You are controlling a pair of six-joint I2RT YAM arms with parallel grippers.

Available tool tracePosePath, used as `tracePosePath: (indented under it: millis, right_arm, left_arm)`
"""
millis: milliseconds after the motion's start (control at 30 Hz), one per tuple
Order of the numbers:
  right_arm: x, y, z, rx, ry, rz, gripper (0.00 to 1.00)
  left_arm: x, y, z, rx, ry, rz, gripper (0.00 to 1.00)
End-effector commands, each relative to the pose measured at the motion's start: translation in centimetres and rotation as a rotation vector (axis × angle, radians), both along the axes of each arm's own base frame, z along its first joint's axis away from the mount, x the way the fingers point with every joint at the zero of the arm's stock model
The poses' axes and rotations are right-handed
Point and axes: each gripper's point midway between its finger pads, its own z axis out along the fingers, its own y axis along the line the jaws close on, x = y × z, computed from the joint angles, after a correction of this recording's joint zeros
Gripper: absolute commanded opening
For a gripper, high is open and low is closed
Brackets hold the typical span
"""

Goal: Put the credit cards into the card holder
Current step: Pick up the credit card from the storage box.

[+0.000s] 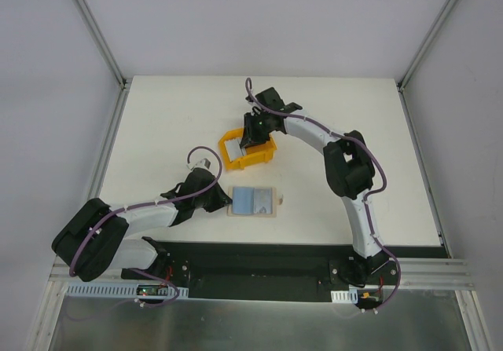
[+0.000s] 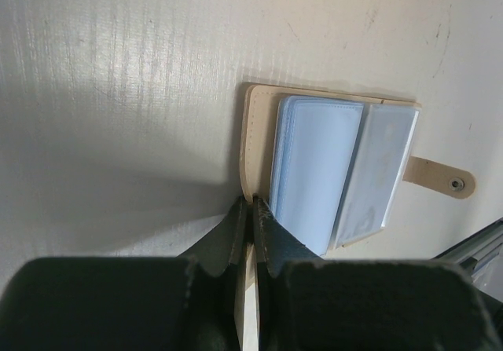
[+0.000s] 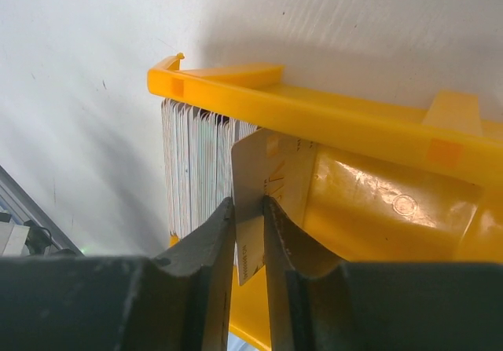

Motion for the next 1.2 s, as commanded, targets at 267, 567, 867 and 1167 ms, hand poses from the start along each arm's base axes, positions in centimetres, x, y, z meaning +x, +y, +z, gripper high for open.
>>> tracePosePath:
  millis: [267,567,867,1167]
  right_arm:
    - [-0.3,0.5,5.2,0.067,-0.072,0.021,0.21]
    - [-0.2,0.3,5.4,0.063,-0.079,0.003,0.12]
    - [2.5,-2.1,5.8,-0.044,-0.182,-0.127,0.00]
    - [2.6,-3.8,13.2,-0.024,-0.342,-0.145,0.00]
  left_arm:
    - [0.0,0.1,-0.4,0.021,0.025,-0.021,0.00]
    - [0.0,0.0,-0.4,0.018,0.027,-0.027,0.00]
    - [0.2,0.1,0.1,0.017,0.002,-0.029,0.00]
    - [0.3,-0.3,1.4,0.004,-0.035,-0.055,0.00]
